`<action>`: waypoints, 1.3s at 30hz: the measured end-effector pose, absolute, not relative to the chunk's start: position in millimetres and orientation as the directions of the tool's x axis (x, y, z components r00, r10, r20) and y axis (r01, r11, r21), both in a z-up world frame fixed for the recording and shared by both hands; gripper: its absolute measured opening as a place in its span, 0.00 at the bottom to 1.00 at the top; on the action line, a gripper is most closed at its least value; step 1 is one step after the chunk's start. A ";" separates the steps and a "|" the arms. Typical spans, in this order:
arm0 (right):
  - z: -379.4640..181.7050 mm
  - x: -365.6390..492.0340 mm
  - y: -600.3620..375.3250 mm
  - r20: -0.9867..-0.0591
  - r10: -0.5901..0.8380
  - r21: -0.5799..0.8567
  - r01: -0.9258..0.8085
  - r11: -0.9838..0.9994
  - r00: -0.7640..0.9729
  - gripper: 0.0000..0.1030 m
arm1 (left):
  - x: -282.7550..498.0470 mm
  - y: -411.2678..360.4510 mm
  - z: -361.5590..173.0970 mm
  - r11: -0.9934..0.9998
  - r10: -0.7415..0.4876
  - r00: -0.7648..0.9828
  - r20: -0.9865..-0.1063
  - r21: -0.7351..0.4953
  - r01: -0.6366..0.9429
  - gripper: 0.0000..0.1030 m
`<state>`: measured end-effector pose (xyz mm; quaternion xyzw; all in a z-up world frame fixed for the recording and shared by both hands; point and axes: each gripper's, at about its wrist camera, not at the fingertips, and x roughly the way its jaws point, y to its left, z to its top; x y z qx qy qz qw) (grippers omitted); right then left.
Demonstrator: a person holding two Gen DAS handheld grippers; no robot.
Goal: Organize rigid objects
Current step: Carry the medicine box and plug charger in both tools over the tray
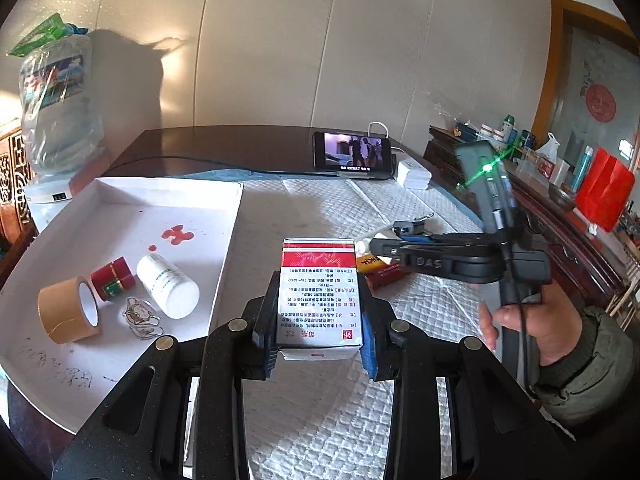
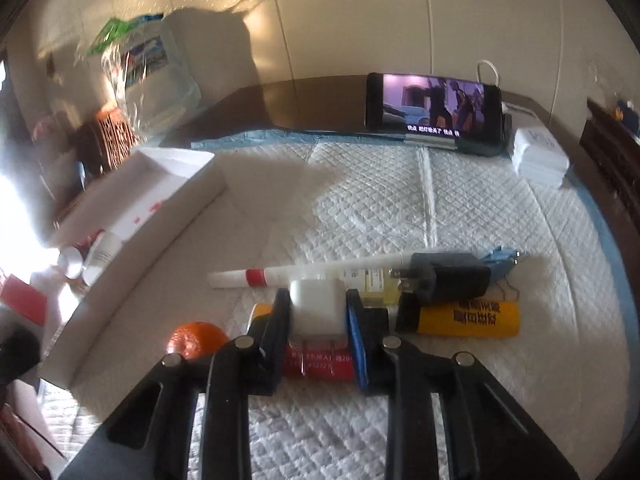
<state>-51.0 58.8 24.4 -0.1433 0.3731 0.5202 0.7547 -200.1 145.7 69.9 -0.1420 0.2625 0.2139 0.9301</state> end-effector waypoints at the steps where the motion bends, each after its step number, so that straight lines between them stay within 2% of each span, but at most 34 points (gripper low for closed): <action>1: 27.3 -50.1 53.8 -0.700 0.693 0.187 -0.890 0.415 0.176 0.26 | -200.0 145.1 69.6 0.867 0.327 0.769 -0.549 -0.150 -0.475 0.30; 11: 68.7 -57.7 20.2 -0.554 0.810 0.262 -0.882 0.391 0.194 0.26 | -201.9 139.5 72.3 0.862 0.353 0.767 -0.537 -0.132 -0.489 0.30; 18: 84.4 -83.3 20.5 -0.508 0.847 0.261 -0.908 0.327 0.159 0.26 | -214.8 140.0 82.2 0.849 0.387 0.775 -0.499 -0.134 -0.510 0.30; 39: 76.0 -125.6 40.0 -0.531 0.846 0.249 -0.944 0.214 0.052 0.25 | -248.9 157.4 95.1 0.801 0.458 0.767 -0.450 -0.164 -0.575 0.30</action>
